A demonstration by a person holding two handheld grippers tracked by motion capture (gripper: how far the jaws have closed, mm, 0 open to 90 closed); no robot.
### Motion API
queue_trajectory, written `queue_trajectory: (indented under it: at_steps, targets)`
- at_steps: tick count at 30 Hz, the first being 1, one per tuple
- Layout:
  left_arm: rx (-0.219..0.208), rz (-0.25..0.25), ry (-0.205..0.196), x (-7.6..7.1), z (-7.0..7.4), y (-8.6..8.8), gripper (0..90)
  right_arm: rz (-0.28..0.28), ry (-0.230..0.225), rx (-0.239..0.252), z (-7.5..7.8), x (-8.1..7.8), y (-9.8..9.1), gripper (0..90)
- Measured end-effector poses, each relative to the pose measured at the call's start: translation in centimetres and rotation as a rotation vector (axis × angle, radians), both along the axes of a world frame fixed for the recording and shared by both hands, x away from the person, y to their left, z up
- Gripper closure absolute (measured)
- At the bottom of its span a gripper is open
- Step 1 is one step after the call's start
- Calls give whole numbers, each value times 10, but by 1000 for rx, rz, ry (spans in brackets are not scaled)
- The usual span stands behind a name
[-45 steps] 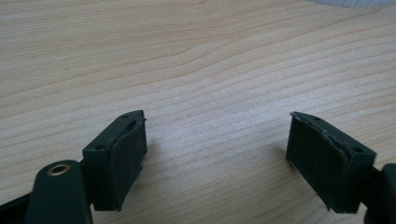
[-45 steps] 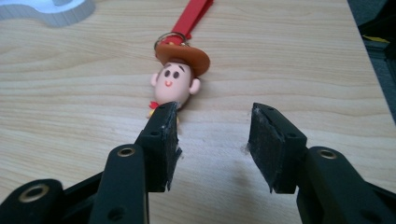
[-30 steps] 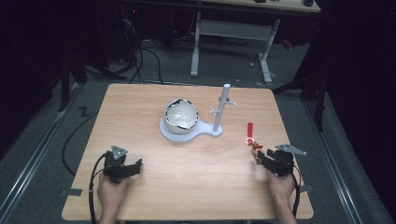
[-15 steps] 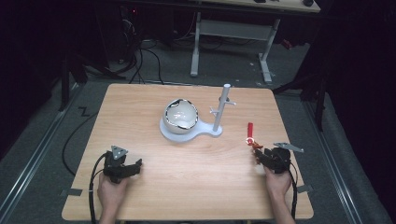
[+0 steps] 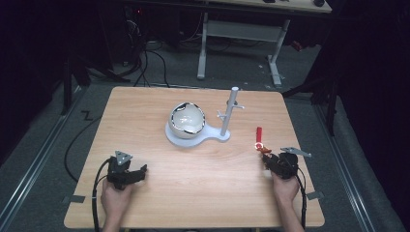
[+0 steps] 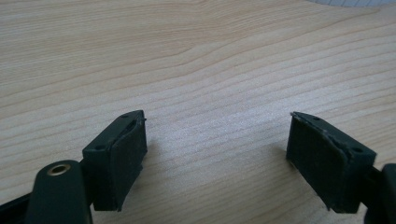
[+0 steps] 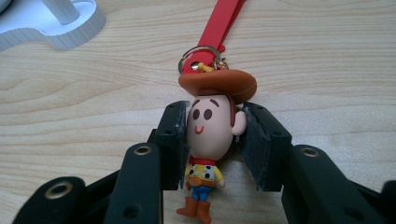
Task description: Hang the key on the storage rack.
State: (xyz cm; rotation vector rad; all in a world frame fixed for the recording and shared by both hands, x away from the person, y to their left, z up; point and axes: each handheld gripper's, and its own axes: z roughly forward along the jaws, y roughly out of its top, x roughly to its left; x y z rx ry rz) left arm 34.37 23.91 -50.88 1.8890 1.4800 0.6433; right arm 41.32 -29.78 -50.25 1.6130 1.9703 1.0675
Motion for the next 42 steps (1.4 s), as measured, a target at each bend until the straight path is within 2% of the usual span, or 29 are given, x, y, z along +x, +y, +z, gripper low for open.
queue_trajectory:
  at_steps: [9,16,20,21,30,36,42]
  targets:
    - [-1,0,0,0,0,0,205,39,-9,-18,0,0,0,639]
    - [-1,0,0,0,0,0,205,50,-17,-34,1,-2,1,646]
    - [0,0,0,0,0,0,205,52,-32,-21,4,-3,0,649]
    - [0,0,0,0,0,0,205,53,-41,-8,7,-5,-1,652]
    - [0,0,0,0,0,0,205,60,-78,4,18,-13,-8,661]
    - [0,0,0,0,0,0,205,92,-113,-20,31,-14,-4,663]
    - [-1,0,0,0,0,0,205,111,-147,-9,44,-17,-2,663]
